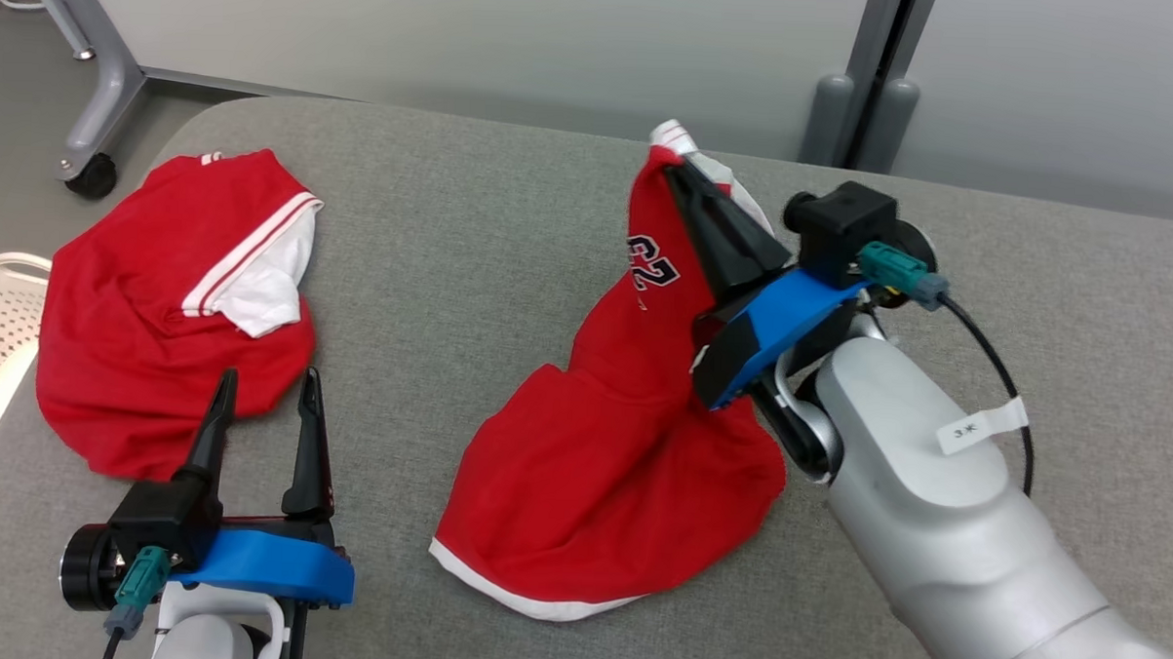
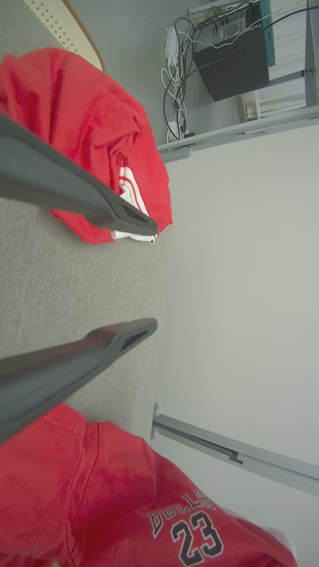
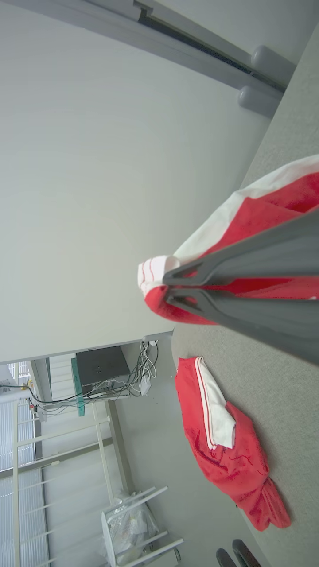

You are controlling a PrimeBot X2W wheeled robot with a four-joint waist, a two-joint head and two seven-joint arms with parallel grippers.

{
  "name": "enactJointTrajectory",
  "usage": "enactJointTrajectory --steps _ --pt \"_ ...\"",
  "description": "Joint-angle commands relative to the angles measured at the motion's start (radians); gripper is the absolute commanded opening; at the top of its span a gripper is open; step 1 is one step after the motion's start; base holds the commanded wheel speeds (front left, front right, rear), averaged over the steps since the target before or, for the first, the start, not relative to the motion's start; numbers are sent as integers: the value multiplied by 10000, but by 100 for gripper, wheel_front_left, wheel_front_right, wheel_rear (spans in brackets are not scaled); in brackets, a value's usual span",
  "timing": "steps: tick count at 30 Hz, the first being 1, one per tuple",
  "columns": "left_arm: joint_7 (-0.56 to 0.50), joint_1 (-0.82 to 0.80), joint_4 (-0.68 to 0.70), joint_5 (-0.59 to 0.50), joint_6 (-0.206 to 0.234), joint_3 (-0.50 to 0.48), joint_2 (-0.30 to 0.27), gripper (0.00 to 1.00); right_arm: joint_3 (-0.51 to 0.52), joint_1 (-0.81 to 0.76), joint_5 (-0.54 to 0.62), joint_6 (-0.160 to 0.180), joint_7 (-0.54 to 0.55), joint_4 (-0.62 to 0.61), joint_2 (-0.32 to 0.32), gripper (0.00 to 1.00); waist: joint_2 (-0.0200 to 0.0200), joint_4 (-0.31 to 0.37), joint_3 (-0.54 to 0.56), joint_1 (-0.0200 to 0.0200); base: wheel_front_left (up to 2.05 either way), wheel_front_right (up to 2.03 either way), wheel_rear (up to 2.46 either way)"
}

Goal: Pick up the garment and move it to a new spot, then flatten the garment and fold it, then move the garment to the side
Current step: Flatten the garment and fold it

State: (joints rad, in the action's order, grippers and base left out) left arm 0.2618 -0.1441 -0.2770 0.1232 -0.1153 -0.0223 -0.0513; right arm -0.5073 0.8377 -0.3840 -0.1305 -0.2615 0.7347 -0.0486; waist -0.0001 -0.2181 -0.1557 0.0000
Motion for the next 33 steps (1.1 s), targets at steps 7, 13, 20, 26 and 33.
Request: enactJointTrajectory --steps 7,13,20,26,33 --pt "47 18 -24 89 51 119 16 100 -2484 694 -1347 -5 40 181 -47 48 1 -437 -69 0 0 0 0" --pt "47 -54 -23 153 113 109 15 100 -3192 926 -1991 -5 -6 1025 -38 100 1 -496 -148 0 0 0 0" --pt "47 180 40 74 157 -106 15 100 -1854 685 -1419 -5 -49 1362 -39 100 1 0 65 0 0 0 0" --pt "47 398 141 -25 161 -248 18 100 -262 -391 -133 -3 -55 1062 -622 100 1 377 327 0 0 0 0" --pt "47 573 239 -103 100 -411 15 100 375 -2021 553 -5 -55 987 -897 100 1 619 391 0 0 0 0"
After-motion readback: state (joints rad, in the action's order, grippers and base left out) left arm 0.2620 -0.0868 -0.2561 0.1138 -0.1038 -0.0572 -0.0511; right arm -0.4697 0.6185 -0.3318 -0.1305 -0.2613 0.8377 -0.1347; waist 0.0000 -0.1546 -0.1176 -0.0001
